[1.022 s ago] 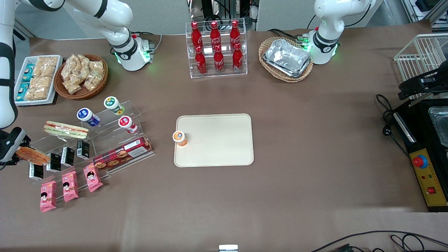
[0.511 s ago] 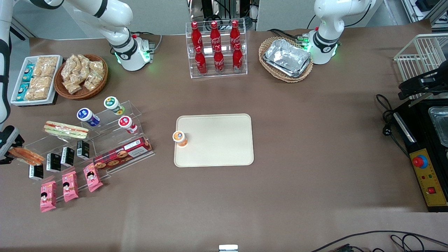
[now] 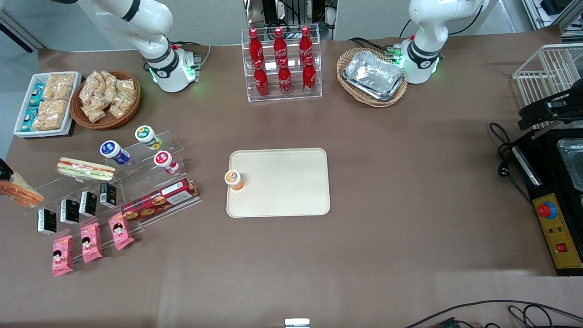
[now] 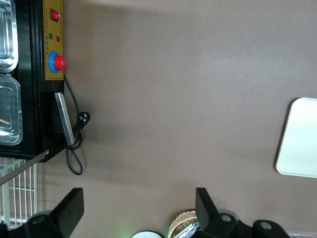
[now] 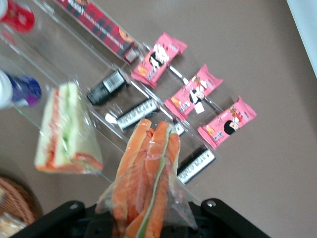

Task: Place sandwich on tray
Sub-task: 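Carry the held sandwich with the right gripper over the cream tray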

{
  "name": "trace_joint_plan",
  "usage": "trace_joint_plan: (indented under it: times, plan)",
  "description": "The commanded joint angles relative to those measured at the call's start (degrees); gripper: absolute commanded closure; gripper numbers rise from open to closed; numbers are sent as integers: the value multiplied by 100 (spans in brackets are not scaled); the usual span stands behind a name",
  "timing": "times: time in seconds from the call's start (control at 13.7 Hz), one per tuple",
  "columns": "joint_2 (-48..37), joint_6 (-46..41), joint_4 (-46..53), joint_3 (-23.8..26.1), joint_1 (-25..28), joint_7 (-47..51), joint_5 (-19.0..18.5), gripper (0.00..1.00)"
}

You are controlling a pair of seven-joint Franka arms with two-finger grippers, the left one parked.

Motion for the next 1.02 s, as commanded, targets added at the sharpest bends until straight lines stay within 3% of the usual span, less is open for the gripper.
trace_joint_plan:
  times: [0.0,0.29,0.66,0.95]
  plan:
    - [-13,-498,299,-7,439,1235,7,100]
    - [-13,-534,299,2,1247,2493,42,100]
    - [48,-491,291,46,2784,4574,156,100]
    - [294,-167,290,1212,3051,6437,156,100]
